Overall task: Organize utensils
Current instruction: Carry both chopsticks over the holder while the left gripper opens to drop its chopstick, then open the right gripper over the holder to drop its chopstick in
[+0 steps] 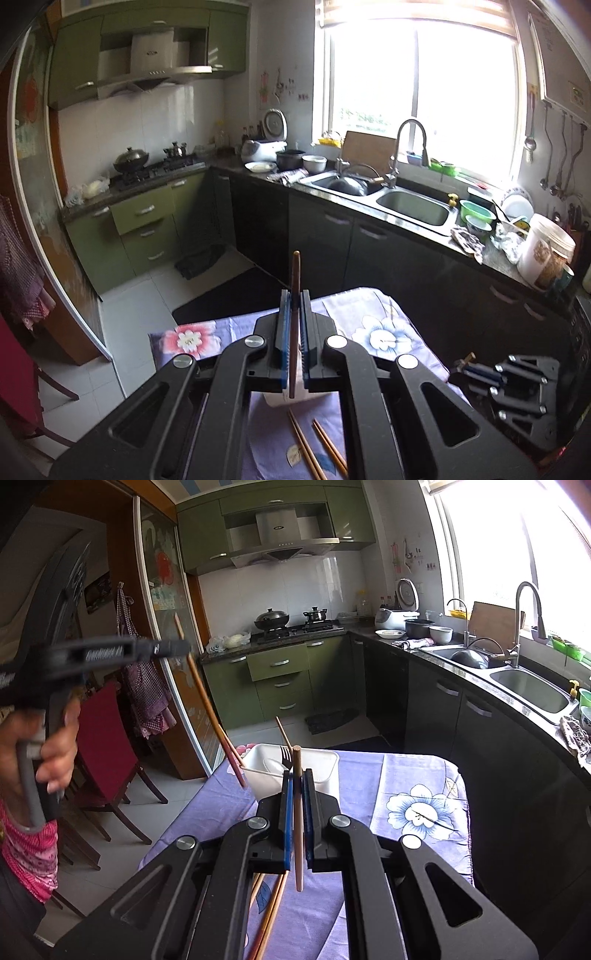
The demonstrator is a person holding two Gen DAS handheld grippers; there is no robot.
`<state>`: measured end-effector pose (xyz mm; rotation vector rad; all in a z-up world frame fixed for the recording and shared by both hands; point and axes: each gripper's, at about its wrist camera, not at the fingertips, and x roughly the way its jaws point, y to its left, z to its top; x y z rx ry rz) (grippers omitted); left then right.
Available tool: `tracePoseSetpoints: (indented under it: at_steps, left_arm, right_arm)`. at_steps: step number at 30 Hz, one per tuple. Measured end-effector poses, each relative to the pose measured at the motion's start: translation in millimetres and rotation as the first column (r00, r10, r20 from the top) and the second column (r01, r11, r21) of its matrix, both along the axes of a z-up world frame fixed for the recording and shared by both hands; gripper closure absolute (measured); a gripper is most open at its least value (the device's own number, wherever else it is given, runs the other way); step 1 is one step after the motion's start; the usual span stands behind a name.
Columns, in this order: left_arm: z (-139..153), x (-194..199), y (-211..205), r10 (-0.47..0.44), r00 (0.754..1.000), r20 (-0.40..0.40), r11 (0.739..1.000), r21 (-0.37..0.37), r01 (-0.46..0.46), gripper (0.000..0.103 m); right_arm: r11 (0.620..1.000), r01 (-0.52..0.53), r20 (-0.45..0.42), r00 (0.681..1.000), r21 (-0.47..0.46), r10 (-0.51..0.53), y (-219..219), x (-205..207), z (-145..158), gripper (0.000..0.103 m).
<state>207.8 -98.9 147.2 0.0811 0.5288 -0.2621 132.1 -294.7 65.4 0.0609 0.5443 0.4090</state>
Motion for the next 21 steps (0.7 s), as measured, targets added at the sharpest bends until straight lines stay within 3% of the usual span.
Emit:
tracePoseSetpoints:
  at_steps: [5,11,18,21]
  left_arm:
    - [-1,21,-2,0.046,0.999,0.026,0.999,0.007,-0.046,0.098]
    - [-26,49,0,0.093,0.996,-0.001,0.996,0.009,-0.093,0.098]
    - [-67,67,-1,0.077,0.993,-0.093,0.996,0.049,-0.073,0.098]
    - [-73,65,2,0.067,0.992,-0.105,0.997,0.042,-0.063,0.085]
  right_arm:
    - [1.000,0.012,-0.001,1.000,0.004,-0.012,-2,-3,1,0.097]
    - [1.000,0.016,0.002,1.000,0.001,-0.016,-2,-4,6,0.097]
    - [1.000,0.009,0.021,1.000,0.004,-0.009,3,2,20,0.097]
    - [1.000,0.001,0.030,1.000,0.024,-0.001,5,11,33,0.097]
